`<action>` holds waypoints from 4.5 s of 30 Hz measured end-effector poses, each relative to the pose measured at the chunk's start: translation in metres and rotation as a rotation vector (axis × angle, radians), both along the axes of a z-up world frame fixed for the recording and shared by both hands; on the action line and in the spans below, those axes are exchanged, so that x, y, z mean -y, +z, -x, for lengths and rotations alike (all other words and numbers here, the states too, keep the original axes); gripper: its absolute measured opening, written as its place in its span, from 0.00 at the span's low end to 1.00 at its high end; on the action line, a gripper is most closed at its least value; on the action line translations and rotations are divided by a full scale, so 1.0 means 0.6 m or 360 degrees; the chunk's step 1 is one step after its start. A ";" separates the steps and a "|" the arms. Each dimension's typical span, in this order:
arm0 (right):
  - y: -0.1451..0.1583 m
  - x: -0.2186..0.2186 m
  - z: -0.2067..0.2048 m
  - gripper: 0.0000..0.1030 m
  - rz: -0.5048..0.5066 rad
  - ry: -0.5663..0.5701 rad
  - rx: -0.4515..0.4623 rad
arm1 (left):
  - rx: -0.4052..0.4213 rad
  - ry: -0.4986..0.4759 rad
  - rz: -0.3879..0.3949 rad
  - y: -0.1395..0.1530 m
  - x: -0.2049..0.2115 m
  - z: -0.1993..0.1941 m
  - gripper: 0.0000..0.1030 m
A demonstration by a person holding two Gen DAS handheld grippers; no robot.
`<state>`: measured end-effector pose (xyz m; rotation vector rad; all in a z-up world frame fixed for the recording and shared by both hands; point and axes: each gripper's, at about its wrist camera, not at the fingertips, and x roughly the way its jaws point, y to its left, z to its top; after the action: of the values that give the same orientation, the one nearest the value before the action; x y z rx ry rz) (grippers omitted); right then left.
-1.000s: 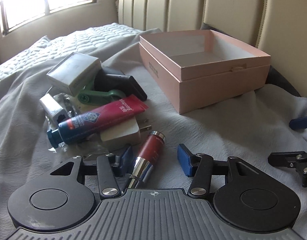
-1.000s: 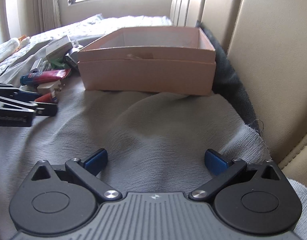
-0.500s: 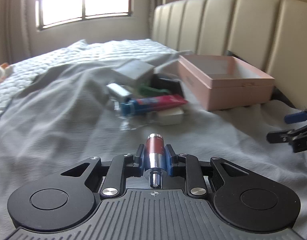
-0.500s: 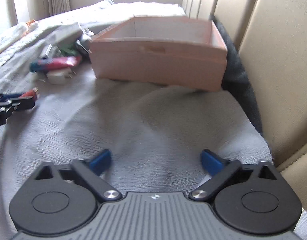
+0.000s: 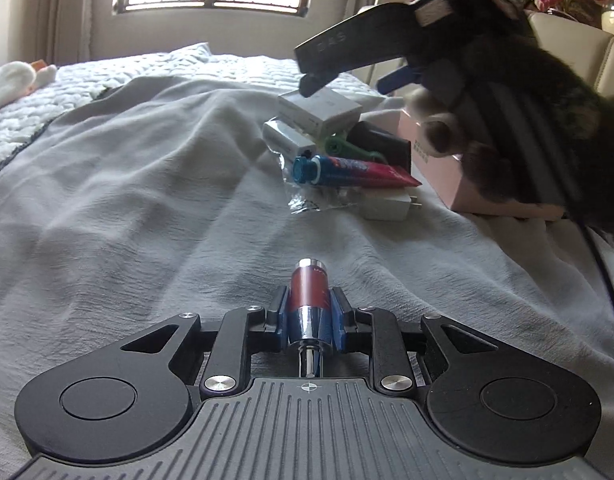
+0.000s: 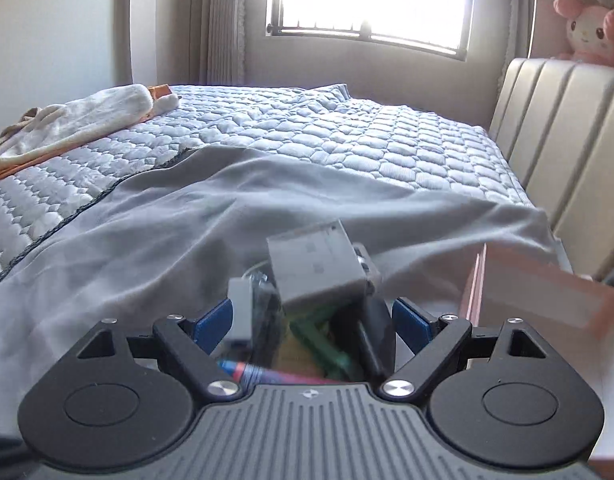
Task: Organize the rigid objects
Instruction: 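Drop the lipstick into the pink box with the left tool while the right tool places the white box there, then move the left tool to the toothpaste tube while the right tool reaches the white adapter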
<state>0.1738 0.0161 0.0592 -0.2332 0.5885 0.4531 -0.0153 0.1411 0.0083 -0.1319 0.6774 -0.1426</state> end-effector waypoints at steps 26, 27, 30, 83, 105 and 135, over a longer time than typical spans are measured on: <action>-0.016 0.244 0.369 0.67 0.0054 -0.0002 0.0082 | 0.0073 -0.0247 0.0133 0.091 0.078 0.035 0.23; -0.022 0.263 0.383 0.67 0.0044 -0.0042 0.0084 | 0.0096 -0.0291 0.0112 0.111 0.100 0.032 0.23; -0.034 0.302 0.405 0.67 -0.0009 -0.0111 0.0075 | 0.0172 -0.0397 0.0063 0.175 0.169 -0.003 0.23; 0.044 0.147 0.105 0.76 -0.0161 -0.0081 -0.0080 | -0.0005 0.0443 0.0191 0.087 -0.109 -0.053 0.25; -0.071 -0.085 0.004 0.40 0.0141 0.0026 -0.0154 | 0.0006 0.0472 0.0304 0.036 -0.123 -0.043 0.25; -0.089 0.339 0.377 0.43 -0.0033 -0.0199 -0.0159 | -0.0060 0.0019 0.0181 0.073 0.022 -0.239 0.25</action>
<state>-0.0526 -0.1873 0.0056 -0.1531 0.6920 0.3510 0.1281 0.1280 0.0518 -0.2479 0.7060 -0.1676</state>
